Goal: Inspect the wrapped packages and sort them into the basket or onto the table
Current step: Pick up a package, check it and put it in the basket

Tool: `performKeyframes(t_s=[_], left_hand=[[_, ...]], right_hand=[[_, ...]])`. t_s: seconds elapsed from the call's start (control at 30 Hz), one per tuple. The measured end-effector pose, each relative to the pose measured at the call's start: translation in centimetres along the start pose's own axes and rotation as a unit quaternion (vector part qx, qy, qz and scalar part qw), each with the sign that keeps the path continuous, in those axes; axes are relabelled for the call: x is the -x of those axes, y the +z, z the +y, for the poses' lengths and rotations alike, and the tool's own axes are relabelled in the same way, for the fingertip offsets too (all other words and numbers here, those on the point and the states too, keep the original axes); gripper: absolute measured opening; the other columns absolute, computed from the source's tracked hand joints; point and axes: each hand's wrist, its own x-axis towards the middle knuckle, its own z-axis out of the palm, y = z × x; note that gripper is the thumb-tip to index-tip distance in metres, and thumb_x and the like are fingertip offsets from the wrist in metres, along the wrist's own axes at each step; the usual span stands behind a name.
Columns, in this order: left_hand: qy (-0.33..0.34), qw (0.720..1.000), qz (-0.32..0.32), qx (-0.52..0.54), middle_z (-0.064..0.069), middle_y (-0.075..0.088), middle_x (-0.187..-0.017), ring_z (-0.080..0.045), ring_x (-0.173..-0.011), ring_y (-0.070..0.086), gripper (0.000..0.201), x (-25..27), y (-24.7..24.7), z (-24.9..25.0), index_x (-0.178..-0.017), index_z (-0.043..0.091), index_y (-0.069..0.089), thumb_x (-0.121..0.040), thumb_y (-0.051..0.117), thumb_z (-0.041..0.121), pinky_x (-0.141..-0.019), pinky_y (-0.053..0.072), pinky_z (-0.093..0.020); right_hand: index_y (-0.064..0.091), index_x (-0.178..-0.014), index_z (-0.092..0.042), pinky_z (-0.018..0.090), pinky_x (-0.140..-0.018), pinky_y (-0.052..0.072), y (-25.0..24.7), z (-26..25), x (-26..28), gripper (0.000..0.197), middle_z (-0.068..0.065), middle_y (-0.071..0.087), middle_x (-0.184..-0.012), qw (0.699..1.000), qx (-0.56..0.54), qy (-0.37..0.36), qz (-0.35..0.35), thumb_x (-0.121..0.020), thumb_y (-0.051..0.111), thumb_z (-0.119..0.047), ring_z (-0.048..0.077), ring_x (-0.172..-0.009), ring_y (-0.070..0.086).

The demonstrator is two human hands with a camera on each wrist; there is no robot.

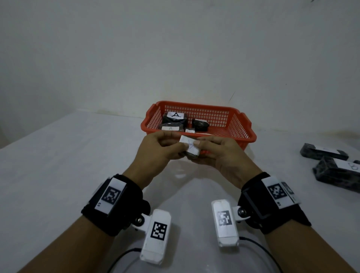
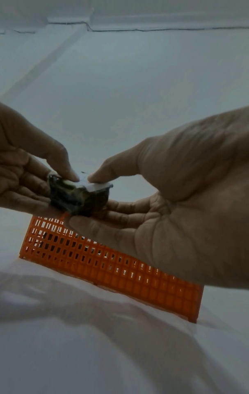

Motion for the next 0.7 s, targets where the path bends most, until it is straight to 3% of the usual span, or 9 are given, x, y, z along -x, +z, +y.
performKeyframes(t_s=[0.13, 0.23, 0.33, 0.43, 0.6, 0.7], left_hand=[[0.005, 1.0, -0.01, -0.02, 0.003, 0.081, -0.095, -0.012, -0.086, 0.079, 0.019, 0.0, -0.2, -0.1, -0.107, 0.014, 0.077, -0.088, 0.077, 0.011, -0.078, 0.064, -0.027], [0.003, 0.998, -0.045, -0.048, 0.006, 0.081, -0.098, -0.01, -0.09, 0.077, 0.018, 0.0, -0.1, -0.1, -0.108, 0.018, 0.079, -0.091, 0.074, 0.015, -0.079, 0.064, -0.026], [-0.005, 0.995, -0.071, -0.069, 0.005, 0.08, -0.101, -0.012, -0.093, 0.077, 0.019, -0.1, 0.1, 0.2, -0.109, 0.018, 0.08, -0.092, 0.072, 0.016, -0.081, 0.064, -0.029], [-0.011, 0.995, -0.081, -0.064, 0.004, 0.08, -0.101, -0.013, -0.093, 0.077, 0.018, -0.7, 0.3, 0.8, -0.108, 0.016, 0.08, -0.093, 0.071, 0.013, -0.08, 0.064, -0.03], [-0.025, 0.989, -0.108, -0.093, 0.002, 0.079, -0.099, -0.009, -0.088, 0.077, 0.017, -2.1, 1.6, 2.7, -0.11, 0.016, 0.078, -0.095, 0.07, 0.021, -0.073, 0.061, -0.02], [0.012, 0.99, -0.025, -0.138, 0.011, 0.076, -0.097, -0.004, -0.091, 0.071, 0.011, -4.1, 1.5, 4.0, -0.101, 0.023, 0.079, -0.094, 0.071, 0.026, -0.081, 0.057, -0.022]], right_hand=[[0.073, -0.112, 0.002, 0.033, -0.081, 0.063, -0.4, -0.1, 0.1, 0.024, 0.014, 0.08, -0.104, 0.996, 0.076, 0.021, -0.027, -0.091, 0.076, -0.009, 0.028, -0.095, 0.079], [0.07, -0.116, -0.001, 0.037, -0.086, 0.062, -0.9, -0.4, 0.0, 0.033, 0.013, 0.08, -0.106, 0.991, 0.117, 0.036, -0.047, -0.086, 0.08, -0.007, 0.031, -0.1, 0.077], [0.068, -0.121, -0.015, 0.04, -0.086, 0.062, -0.9, -0.8, 0.1, 0.036, 0.008, 0.081, -0.106, 0.986, 0.151, 0.027, -0.06, -0.087, 0.08, -0.01, 0.029, -0.098, 0.078], [0.072, -0.118, -0.028, 0.032, -0.076, 0.06, -1.1, -1.4, 0.1, 0.03, 0.006, 0.081, -0.103, 0.981, 0.186, 0.01, -0.055, -0.093, 0.075, -0.014, 0.026, -0.095, 0.078], [0.075, -0.114, -0.018, 0.03, -0.065, 0.053, -2.5, -1.9, -0.7, 0.025, 0.017, 0.078, -0.106, 0.991, 0.133, 0.017, -0.012, -0.091, 0.074, -0.008, 0.027, -0.087, 0.07], [0.074, -0.112, -0.019, 0.035, -0.063, 0.058, -3.0, -3.0, -1.3, 0.025, 0.018, 0.074, -0.113, 0.995, 0.097, 0.02, 0.026, -0.092, 0.07, -0.003, 0.035, -0.091, 0.073]])
